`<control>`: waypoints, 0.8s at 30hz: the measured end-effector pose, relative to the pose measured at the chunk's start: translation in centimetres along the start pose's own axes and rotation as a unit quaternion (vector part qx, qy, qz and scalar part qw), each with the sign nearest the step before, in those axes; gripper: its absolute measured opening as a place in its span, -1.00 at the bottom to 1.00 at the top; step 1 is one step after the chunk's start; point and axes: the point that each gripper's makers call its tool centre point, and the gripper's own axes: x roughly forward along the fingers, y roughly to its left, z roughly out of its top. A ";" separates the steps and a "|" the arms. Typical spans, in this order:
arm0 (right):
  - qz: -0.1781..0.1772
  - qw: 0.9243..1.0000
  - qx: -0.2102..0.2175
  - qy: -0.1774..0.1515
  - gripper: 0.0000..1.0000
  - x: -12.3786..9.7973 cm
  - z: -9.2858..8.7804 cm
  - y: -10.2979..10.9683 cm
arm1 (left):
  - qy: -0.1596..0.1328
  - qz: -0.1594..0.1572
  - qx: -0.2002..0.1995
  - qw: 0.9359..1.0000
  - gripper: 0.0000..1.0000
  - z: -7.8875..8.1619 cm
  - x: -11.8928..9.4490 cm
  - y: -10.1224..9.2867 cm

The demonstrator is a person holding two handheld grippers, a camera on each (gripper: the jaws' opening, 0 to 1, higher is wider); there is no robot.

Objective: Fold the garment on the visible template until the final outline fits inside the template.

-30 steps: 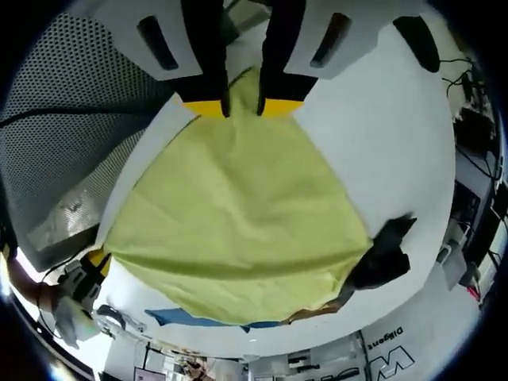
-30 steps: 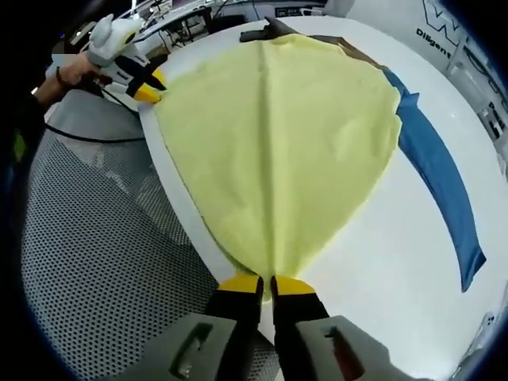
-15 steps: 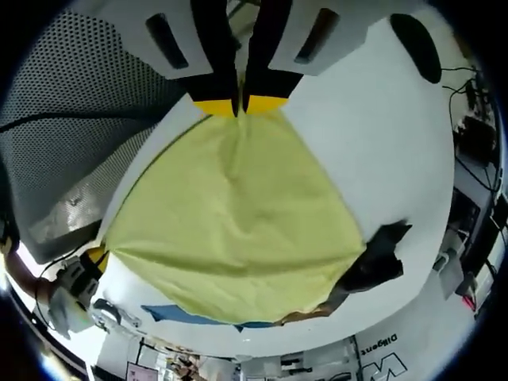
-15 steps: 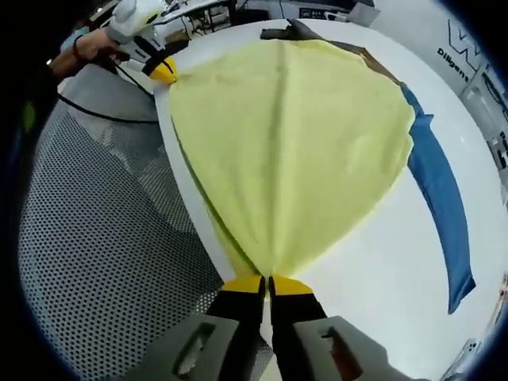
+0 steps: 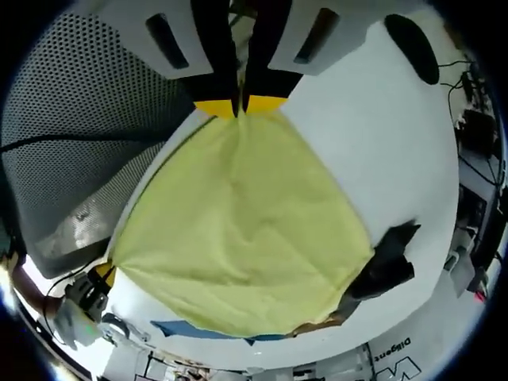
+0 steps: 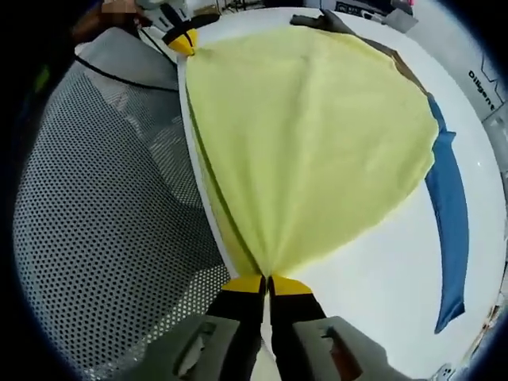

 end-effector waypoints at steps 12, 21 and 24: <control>0.004 0.999 -0.028 0.036 -1.00 0.0 -0.3 0.6 | 0.031 0.003 0.024 0.999 -0.90 -0.8 0.4 0.1; 0.043 0.994 0.094 0.021 -1.00 -0.6 0.0 1.2 | 0.023 -0.008 0.014 1.000 -0.88 -0.9 0.5 -0.5; 0.042 0.994 0.100 0.022 -1.00 -0.9 -0.3 1.3 | 0.023 -0.002 0.015 1.000 -0.85 -1.0 0.3 -0.3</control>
